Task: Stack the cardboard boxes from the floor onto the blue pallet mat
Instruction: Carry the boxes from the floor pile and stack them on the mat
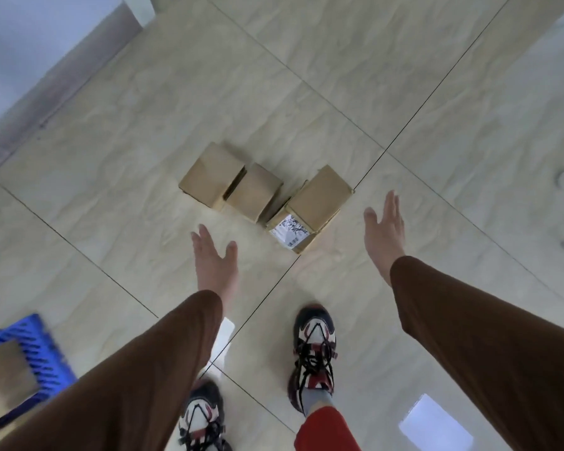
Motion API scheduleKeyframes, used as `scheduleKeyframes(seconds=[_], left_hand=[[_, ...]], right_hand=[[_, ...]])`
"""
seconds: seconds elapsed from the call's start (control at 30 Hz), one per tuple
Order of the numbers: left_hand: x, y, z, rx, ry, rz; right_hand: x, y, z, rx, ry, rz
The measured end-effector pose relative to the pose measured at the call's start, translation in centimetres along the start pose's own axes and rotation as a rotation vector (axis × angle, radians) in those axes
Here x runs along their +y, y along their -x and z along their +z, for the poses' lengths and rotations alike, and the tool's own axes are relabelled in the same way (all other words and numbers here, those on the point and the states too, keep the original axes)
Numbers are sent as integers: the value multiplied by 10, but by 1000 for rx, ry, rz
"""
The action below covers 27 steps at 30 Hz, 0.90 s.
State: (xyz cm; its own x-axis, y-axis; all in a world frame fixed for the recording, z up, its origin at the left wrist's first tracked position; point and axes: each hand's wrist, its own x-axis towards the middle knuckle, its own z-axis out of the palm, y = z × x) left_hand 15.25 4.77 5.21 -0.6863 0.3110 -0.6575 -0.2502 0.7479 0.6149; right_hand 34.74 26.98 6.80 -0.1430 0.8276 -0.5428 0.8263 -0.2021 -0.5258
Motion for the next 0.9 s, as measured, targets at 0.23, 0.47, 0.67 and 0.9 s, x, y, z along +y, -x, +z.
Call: scheduleKeyframes(seconds=[0.23,0.47,0.67,0.9], left_hand=[[57,-38,111,-39,205,-54],[84,-40,149,-243,478,-378],[68,-12,108,-241,596,-296],[11,61,-23,-172,680,-153]], right_hand=[[-8,-78,27,-73,30,-32],[-21,-85,51,-194,-271,171],[-36,-33,63,-187,-511,172],[-71,110,108,-233,-617,34]])
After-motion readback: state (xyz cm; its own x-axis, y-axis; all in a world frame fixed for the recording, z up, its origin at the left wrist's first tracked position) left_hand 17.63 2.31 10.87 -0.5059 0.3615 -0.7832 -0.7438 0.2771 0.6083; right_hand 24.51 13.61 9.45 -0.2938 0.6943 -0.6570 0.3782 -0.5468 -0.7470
